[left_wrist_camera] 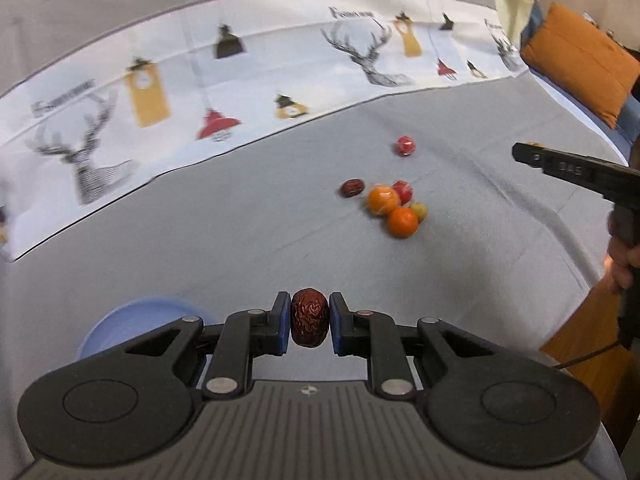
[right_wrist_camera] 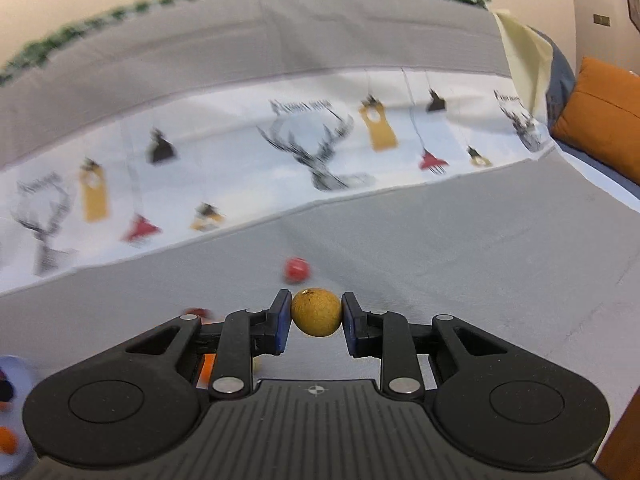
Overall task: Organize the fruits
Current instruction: 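Carry the red date in the left tool while the right tool carries the yellow fruit to the plate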
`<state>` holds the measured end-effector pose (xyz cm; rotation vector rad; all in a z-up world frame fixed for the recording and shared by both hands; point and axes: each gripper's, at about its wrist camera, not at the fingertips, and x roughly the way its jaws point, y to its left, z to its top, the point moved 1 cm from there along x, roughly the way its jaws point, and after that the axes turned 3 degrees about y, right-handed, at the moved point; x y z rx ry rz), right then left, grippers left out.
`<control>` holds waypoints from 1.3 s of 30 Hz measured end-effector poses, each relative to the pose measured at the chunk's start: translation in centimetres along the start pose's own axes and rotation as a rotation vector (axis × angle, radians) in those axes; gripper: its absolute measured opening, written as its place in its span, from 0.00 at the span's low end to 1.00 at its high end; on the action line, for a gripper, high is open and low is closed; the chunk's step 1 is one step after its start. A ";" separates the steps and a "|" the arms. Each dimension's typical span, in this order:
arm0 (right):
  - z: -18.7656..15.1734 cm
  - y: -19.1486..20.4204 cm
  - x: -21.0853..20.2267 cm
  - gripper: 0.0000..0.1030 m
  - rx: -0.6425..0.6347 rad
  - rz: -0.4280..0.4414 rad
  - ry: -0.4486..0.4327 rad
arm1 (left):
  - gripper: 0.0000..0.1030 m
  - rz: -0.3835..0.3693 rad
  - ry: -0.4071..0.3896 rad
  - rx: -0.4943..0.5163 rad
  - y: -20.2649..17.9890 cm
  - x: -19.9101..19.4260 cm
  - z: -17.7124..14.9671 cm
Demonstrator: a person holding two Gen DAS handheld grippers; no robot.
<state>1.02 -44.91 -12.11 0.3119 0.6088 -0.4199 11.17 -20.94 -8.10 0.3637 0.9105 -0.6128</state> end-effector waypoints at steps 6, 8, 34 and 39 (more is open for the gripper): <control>-0.9 4.9 -8.2 0.27 -0.030 0.121 -0.025 | 0.21 0.040 -0.013 -0.089 2.6 -7.8 -4.4; -1.8 6.9 -10.7 0.27 -0.066 0.159 -0.023 | 0.21 0.059 -0.017 -0.112 3.3 -9.8 -5.9; -9.3 21.3 -27.2 0.27 -0.350 0.435 0.008 | 0.21 0.141 -0.130 -0.328 8.6 -23.8 -18.9; -9.2 21.3 -27.4 0.27 -0.352 0.423 0.006 | 0.21 0.132 -0.133 -0.327 8.7 -23.8 -18.9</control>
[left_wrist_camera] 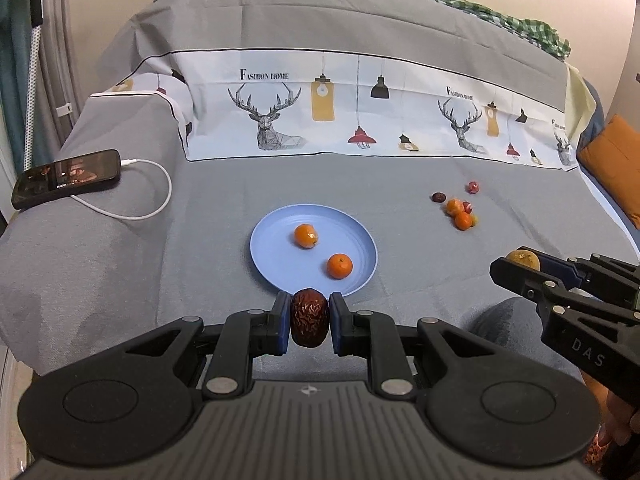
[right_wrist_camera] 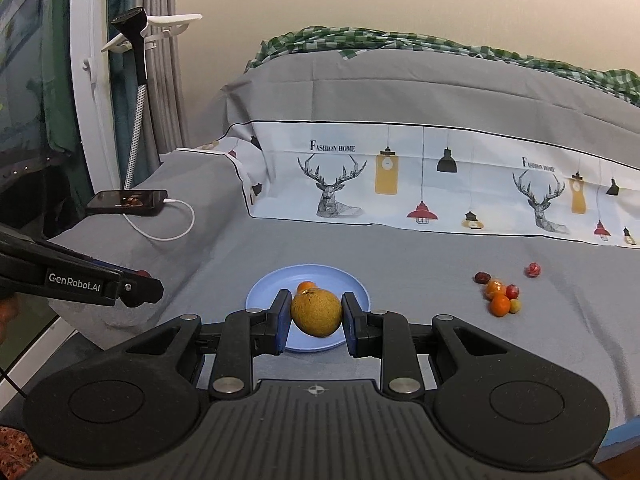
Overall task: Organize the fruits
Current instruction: 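Carry the red date in the left tool while the right tool carries the yellow fruit to the plate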
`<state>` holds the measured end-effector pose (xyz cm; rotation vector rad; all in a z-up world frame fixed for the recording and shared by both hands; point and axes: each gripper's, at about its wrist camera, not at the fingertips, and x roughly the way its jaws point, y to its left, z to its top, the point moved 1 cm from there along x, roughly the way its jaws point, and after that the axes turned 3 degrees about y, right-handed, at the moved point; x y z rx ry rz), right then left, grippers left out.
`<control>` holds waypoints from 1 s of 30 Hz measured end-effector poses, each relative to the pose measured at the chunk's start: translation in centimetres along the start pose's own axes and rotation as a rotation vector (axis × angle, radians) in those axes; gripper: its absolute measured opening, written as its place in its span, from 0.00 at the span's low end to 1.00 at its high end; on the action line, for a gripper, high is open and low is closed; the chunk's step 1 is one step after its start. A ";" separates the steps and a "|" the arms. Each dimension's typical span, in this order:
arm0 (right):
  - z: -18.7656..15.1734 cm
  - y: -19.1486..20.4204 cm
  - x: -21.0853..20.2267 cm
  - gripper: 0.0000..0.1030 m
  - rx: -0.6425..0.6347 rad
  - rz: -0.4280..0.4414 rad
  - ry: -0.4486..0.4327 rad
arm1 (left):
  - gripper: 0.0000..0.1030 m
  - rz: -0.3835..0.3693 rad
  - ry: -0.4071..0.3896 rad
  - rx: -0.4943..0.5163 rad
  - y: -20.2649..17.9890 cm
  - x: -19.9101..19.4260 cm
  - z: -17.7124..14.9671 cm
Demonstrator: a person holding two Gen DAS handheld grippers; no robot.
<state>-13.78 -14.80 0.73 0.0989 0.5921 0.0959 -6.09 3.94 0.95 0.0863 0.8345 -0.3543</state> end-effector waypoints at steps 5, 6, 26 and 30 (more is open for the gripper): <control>0.0 -0.1 0.2 0.27 0.007 -0.004 0.007 | 0.21 -0.003 0.002 0.008 -0.1 0.3 0.0; -0.1 -0.1 0.3 0.27 0.010 -0.004 0.010 | 0.21 -0.004 0.002 0.008 -0.1 0.3 0.0; 0.6 -0.7 3.9 0.27 0.013 0.002 0.064 | 0.21 -0.016 0.012 0.003 0.3 3.3 2.1; 1.1 -0.7 5.3 0.27 0.007 0.006 0.072 | 0.21 -0.021 0.013 -0.003 0.4 4.5 3.1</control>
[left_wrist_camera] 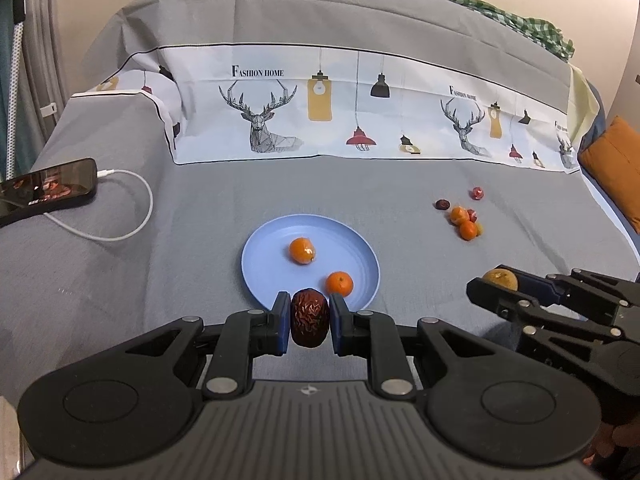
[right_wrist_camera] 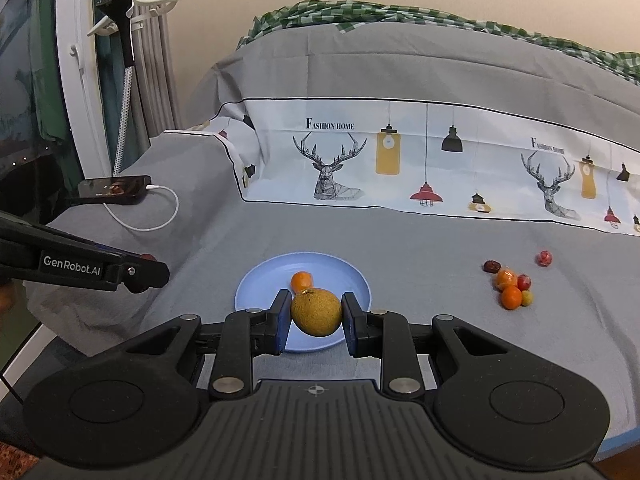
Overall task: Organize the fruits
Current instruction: 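Carry the red date in the left tool while the right tool carries the yellow fruit to the plate, then open both tools to release the date and yellow fruit onto the plate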
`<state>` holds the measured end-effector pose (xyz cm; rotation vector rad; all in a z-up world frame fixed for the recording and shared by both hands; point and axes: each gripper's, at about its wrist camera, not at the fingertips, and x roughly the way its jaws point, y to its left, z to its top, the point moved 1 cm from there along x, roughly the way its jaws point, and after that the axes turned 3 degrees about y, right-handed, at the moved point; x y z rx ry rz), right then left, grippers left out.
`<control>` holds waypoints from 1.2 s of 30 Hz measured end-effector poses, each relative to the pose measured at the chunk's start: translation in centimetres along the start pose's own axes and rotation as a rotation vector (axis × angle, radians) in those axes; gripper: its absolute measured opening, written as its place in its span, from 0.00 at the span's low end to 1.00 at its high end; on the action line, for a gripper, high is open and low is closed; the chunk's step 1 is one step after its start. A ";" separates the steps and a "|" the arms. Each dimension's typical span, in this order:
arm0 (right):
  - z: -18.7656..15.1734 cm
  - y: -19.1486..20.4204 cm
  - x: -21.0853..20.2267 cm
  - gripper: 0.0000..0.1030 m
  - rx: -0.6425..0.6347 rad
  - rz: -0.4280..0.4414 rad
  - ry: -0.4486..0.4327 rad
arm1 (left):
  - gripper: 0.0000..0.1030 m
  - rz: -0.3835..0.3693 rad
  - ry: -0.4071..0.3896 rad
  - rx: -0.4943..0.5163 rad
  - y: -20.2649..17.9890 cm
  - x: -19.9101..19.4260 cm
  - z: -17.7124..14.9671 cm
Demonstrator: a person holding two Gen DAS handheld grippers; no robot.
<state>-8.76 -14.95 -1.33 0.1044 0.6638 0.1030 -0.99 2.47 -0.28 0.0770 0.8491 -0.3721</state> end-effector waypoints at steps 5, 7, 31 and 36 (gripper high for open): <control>0.7 -0.3 2.5 0.27 -0.003 0.004 0.021 | 0.21 0.000 0.008 0.003 0.1 2.4 1.4; 0.8 -0.4 3.7 0.27 -0.003 0.002 0.033 | 0.21 -0.001 0.020 0.002 0.3 3.7 1.9; -0.2 -3.0 21.2 0.27 0.006 -0.024 0.254 | 0.21 0.065 0.209 0.057 2.9 22.1 4.6; -0.3 -3.4 23.2 0.28 0.024 -0.023 0.276 | 0.54 0.062 0.177 0.069 3.4 22.6 5.2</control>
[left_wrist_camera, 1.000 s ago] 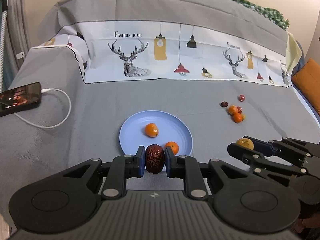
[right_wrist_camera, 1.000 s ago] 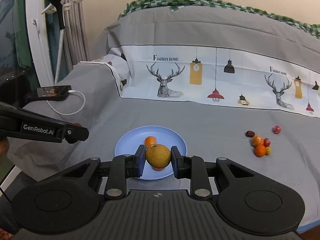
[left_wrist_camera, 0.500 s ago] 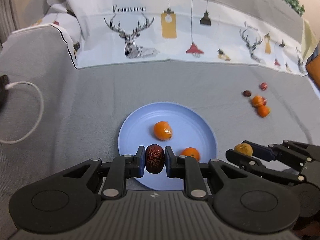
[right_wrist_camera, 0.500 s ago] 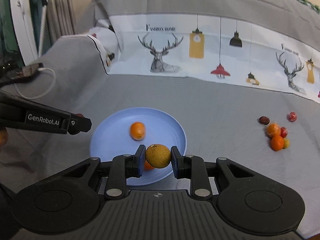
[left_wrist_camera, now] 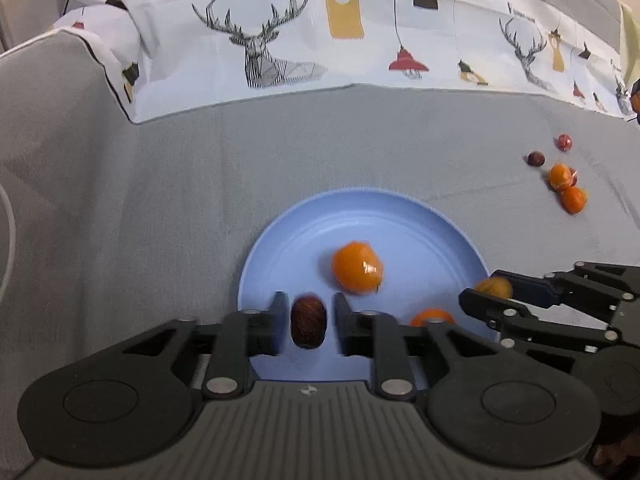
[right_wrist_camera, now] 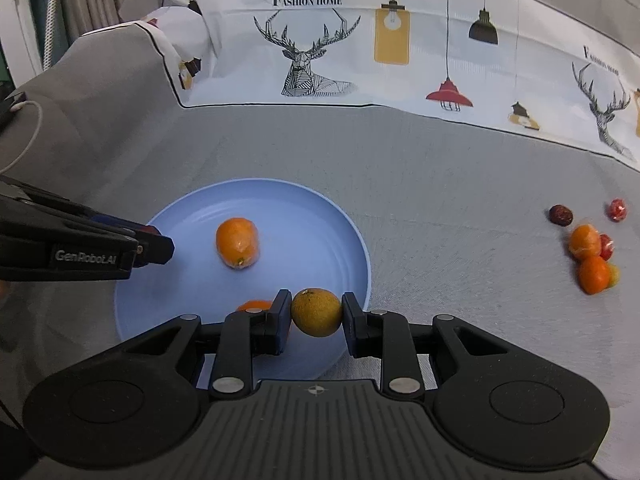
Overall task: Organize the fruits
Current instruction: 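Open both tools to release the date and yellow fruit onto the plate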
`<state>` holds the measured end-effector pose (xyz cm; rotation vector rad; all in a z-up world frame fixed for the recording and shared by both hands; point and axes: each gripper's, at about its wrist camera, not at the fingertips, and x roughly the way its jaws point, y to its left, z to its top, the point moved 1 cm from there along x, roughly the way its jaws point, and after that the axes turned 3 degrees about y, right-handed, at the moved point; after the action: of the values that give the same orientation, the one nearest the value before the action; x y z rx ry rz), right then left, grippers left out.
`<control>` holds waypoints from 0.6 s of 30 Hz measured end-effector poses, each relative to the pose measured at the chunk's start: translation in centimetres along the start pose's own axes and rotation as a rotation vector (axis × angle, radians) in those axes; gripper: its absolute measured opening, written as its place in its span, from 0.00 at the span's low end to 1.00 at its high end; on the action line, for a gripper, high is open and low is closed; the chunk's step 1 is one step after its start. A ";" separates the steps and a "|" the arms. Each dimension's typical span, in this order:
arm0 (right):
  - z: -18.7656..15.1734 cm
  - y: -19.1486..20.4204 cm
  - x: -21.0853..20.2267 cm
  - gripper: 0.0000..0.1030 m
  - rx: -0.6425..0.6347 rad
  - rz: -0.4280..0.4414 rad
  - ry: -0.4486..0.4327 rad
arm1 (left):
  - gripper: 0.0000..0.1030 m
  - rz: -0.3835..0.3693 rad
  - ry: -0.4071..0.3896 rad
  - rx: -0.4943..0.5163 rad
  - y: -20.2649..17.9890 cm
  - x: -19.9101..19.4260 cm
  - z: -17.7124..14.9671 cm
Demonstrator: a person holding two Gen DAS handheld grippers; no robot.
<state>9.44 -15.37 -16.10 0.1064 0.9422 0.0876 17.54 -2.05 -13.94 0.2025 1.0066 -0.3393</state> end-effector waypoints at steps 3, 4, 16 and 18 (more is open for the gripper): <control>1.0 -0.4 -0.2 0.55 0.040 0.011 -0.009 | 1.00 0.061 -0.036 -0.060 0.3 -1.7 0.0; 1.1 -0.6 -0.9 0.67 0.058 0.006 -0.014 | 1.00 0.072 -0.057 -0.079 0.4 -2.6 -0.4; -6.0 2.3 -13.1 0.93 0.095 -0.004 -0.001 | 1.00 0.133 0.150 -0.233 0.2 -11.0 -9.8; -6.0 2.5 -14.8 0.93 0.083 -0.027 -0.048 | 1.00 0.158 0.093 -0.248 0.5 -12.8 -9.7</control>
<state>-4.13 -14.38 -7.46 0.1717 0.8993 0.0206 3.86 3.88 -8.07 0.0726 1.1069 -0.0598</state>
